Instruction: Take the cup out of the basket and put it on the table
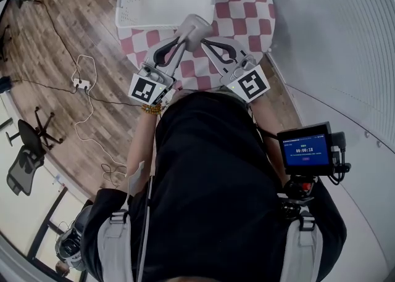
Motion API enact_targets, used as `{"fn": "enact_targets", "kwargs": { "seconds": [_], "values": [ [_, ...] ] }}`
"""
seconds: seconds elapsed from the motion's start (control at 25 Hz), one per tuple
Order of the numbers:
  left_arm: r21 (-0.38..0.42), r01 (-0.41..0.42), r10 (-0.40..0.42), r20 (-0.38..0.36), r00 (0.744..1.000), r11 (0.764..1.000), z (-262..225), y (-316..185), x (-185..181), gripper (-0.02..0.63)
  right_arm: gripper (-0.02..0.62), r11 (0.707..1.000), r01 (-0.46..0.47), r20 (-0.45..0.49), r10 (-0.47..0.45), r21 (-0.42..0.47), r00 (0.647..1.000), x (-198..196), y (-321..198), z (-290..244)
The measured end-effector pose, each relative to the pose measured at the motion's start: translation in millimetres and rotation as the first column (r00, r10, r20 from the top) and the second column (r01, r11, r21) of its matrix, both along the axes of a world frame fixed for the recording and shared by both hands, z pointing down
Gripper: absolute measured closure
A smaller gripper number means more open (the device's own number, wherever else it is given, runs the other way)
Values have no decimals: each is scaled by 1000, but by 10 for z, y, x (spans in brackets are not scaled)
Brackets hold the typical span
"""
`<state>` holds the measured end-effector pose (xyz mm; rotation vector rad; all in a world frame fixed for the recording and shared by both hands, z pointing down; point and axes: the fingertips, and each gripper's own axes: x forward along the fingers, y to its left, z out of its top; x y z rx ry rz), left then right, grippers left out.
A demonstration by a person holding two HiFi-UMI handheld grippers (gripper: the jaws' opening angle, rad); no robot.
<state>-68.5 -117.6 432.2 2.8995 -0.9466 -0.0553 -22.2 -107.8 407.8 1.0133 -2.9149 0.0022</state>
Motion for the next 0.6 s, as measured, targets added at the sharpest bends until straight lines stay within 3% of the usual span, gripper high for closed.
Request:
{"fn": "enact_targets", "kwargs": {
  "seconds": [0.6],
  "values": [
    [-1,-21,21,-6,1000,1000,19,20,51,565,588,1000,-5,5,5,3,1000,8,-6,-2]
  ]
}}
